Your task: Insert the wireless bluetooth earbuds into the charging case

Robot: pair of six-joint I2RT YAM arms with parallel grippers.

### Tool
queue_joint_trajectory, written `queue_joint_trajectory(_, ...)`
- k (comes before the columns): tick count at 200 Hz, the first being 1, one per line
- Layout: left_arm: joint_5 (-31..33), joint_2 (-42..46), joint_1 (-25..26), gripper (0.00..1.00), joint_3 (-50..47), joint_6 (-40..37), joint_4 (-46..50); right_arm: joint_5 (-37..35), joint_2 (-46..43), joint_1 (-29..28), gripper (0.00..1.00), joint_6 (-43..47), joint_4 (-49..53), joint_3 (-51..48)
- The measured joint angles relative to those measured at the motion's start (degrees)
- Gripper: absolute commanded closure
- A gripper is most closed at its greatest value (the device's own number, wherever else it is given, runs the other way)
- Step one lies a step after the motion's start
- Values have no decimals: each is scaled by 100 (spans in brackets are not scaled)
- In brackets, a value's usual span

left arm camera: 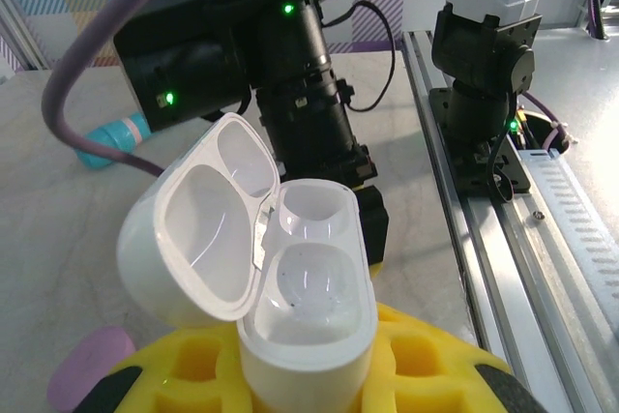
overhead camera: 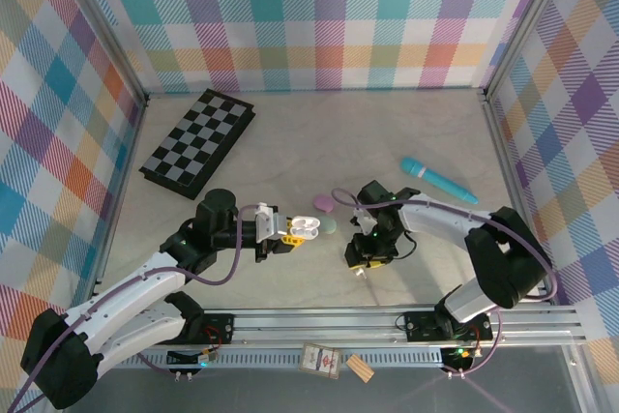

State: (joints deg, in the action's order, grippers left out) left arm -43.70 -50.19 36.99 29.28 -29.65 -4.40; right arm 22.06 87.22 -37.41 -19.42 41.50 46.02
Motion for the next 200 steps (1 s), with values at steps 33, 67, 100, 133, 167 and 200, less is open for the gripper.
queue_joint_trajectory(33,-22,0,0,94,0,-2,-26,11,197,-70,48,105,-260,4)
queue_joint_trajectory(67,-35,0,0,94,0,-20,-26,13,306,-109,49,195,-492,4)
queue_joint_trajectory(100,-35,0,0,94,0,-22,-24,11,302,-125,50,199,-625,-76)
queue_joint_trajectory(133,-37,-9,0,94,0,-26,-26,17,33,-142,54,188,-811,-350)
queue_joint_trajectory(167,-39,-74,0,94,0,-44,-24,52,-168,-195,57,116,-922,-610)
queue_joint_trajectory(200,-39,-76,0,94,0,-46,-24,52,-190,-195,58,57,-984,-647)
